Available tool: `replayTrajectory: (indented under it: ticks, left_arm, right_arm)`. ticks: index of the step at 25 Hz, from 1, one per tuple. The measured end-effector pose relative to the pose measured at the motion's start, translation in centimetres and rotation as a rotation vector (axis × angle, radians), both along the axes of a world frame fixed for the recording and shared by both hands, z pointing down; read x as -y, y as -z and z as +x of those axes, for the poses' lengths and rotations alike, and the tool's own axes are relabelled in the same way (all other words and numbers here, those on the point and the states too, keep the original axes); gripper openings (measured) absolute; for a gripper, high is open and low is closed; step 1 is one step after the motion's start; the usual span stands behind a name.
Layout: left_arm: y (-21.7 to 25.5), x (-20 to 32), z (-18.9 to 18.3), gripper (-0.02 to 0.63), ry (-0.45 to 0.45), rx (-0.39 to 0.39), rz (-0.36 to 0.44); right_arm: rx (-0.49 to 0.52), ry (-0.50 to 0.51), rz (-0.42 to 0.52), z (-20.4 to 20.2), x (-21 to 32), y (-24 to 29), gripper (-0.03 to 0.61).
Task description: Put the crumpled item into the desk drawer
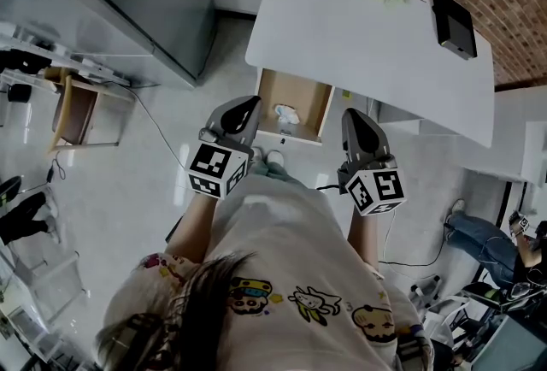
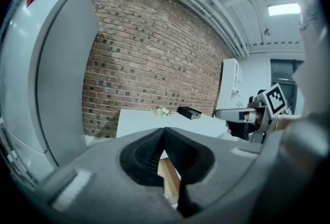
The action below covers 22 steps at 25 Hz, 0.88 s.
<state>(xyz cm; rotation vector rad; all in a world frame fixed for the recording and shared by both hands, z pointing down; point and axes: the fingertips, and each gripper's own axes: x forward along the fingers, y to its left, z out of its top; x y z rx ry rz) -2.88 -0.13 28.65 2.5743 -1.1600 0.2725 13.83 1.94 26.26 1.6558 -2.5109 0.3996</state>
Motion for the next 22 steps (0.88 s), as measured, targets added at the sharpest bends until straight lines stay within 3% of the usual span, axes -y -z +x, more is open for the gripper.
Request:
replayTrajectory:
  ticks: [22]
  left_arm:
    - [0.1,0.4,-1.2,-0.002,0.023,-0.013,0.011]
  right_arm:
    - [0.008,0.031,-0.011,-1.5,0.5,-0.1,0.009]
